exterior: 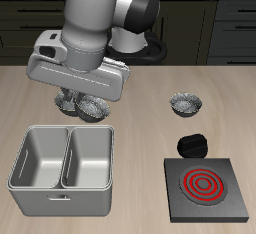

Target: Place the smallest bowl in the left side of the drainer and the medium bowl in the right side

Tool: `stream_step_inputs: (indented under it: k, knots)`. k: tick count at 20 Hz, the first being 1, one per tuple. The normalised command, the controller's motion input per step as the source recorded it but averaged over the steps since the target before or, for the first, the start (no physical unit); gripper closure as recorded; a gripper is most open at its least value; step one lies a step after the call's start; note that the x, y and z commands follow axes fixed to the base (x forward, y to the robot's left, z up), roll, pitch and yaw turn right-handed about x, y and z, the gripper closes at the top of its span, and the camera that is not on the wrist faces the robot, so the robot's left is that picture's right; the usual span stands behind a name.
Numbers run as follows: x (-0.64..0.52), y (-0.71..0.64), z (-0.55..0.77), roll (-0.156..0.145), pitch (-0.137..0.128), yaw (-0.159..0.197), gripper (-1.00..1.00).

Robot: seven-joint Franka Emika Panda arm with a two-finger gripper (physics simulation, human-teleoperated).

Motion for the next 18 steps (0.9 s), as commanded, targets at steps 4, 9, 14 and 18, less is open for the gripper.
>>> stream_step_inputs:
  k: [4, 9, 14, 18]
  knots:
    - [0.12, -0.08, -0.27, -0.028, 0.03, -0.015, 1.0]
    - [0.11, -0.14, -0.28, -0.016, 0.029, -0.007, 1.0]
    - [0.08, -0.05, -0.25, -0.008, 0.022, 0.013, 1.0]
    - [0.03, 0.02, -0.12, -0.029, 0.017, 0.019, 1.0]
